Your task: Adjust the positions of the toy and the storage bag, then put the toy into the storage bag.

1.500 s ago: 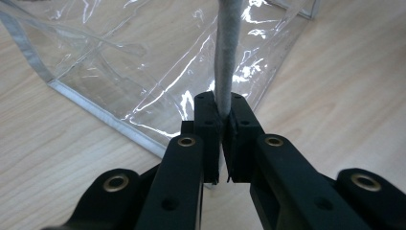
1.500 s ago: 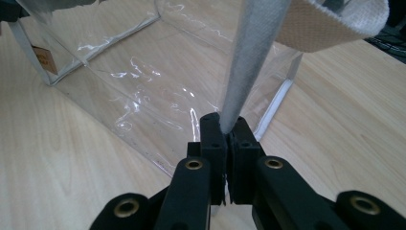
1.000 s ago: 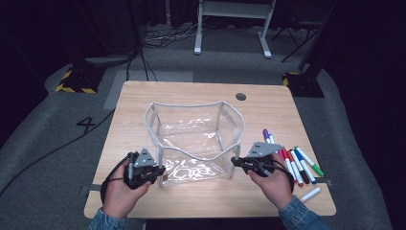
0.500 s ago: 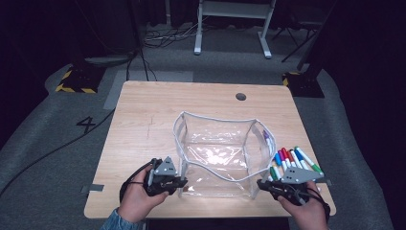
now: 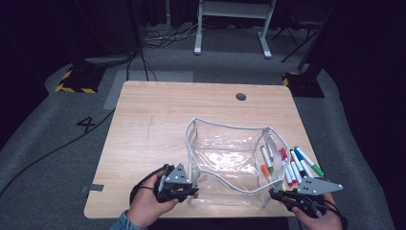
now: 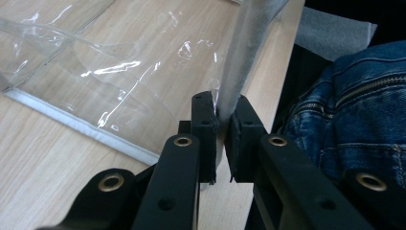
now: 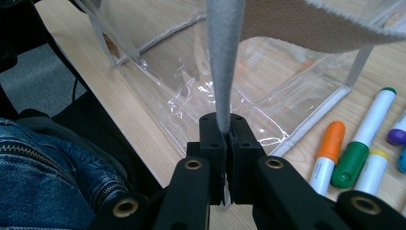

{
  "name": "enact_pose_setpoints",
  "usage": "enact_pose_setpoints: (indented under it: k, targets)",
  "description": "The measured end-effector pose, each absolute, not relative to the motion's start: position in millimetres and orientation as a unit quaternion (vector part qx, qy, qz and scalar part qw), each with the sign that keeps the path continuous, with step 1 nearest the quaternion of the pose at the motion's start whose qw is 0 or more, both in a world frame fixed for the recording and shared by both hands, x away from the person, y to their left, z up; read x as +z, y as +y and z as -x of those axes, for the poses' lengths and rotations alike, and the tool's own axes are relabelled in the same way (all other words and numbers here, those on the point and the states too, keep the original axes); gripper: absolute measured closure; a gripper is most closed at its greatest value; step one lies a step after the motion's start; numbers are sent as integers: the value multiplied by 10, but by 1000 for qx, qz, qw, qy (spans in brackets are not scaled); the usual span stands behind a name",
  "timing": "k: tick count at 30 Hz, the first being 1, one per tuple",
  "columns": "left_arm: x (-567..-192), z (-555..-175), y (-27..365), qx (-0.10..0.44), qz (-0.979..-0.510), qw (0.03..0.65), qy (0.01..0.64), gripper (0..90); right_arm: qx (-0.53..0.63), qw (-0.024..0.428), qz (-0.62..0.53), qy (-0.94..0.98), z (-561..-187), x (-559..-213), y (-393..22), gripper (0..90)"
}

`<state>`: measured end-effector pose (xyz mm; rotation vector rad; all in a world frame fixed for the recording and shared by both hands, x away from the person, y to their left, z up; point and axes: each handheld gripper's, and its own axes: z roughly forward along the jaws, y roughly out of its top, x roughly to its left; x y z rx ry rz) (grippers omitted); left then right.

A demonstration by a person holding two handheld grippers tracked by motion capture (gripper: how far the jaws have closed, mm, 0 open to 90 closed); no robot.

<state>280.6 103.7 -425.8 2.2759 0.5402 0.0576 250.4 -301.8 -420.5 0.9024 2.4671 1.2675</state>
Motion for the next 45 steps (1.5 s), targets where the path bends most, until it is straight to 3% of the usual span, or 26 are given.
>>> enact_pose_setpoints:
  k: [8, 11, 16, 21, 30, 40, 45]
  targets:
    - [-4254, -2761, 949, 12, -900, 390, 193, 799, 427, 114, -316, 839, -2409, -4195, -3103, 860]
    - [-4209, -2764, 987, 18, -894, 404, 192, 717, 428, 127, -320, 836, -2376, -4173, -3134, 779]
    - [-4081, -2751, 1132, 54, -898, 383, 210, 453, 423, 142, -309, 840, -2375, -4024, -3249, 617]
    - [-3942, -2751, 1317, 100, -888, 380, 240, 367, 417, 150, -316, 839, -2404, -3914, -3370, 563]
    - [-3977, -2982, 1546, 154, -863, 376, 300, 320, 403, 157, -339, 836, -2463, -3940, -3548, 518]
    - [-4393, -3279, 1740, 158, -841, 356, 376, 252, 392, 200, -383, 812, -2685, -3936, -3823, 485]
    - [-4639, -3322, 1786, 156, -827, 353, 410, 250, 377, 202, -405, 808, -2919, -3980, -4016, 523]
